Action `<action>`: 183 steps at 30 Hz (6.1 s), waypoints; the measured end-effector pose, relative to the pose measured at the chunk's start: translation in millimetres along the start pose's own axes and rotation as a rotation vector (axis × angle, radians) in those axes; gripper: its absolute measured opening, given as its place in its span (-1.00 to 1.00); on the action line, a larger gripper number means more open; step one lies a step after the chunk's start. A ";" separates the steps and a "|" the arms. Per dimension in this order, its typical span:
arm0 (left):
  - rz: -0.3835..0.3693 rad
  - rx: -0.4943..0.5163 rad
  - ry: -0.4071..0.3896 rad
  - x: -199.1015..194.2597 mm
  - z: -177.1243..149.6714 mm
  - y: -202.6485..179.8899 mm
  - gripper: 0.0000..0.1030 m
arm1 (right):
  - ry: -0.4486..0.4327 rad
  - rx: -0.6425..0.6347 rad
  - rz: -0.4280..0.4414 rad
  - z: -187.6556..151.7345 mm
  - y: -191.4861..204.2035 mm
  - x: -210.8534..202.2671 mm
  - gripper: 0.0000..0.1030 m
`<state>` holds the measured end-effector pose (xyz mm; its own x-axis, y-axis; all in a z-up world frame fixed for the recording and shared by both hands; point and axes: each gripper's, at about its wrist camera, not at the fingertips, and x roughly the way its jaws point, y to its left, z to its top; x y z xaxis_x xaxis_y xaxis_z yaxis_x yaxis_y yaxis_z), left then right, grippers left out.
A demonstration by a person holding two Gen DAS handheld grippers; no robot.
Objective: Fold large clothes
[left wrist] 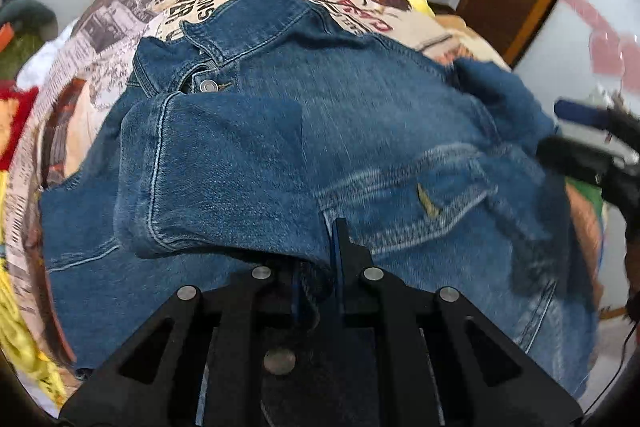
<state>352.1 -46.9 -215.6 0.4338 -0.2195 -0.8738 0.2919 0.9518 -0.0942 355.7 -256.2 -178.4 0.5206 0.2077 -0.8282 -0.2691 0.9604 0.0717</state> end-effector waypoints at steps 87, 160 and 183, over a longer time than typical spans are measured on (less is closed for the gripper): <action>0.154 -0.139 -0.067 -37.5 -20.6 69.7 0.45 | 0.061 -0.099 0.004 10.9 -2.2 15.4 -0.66; 0.073 -0.025 -0.125 4.7 58.0 -13.2 0.60 | 0.005 0.784 -0.094 -61.1 -283.2 29.4 -0.76; 0.120 -0.054 -0.273 -85.6 25.3 18.1 0.61 | -0.197 0.367 0.235 63.2 -63.8 -59.8 -0.83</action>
<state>341.8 -16.3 -130.4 0.6778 -0.1473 -0.7203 0.1824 0.9828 -0.0293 392.9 -318.2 -98.3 0.6331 0.4245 -0.6473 -0.1124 0.8778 0.4657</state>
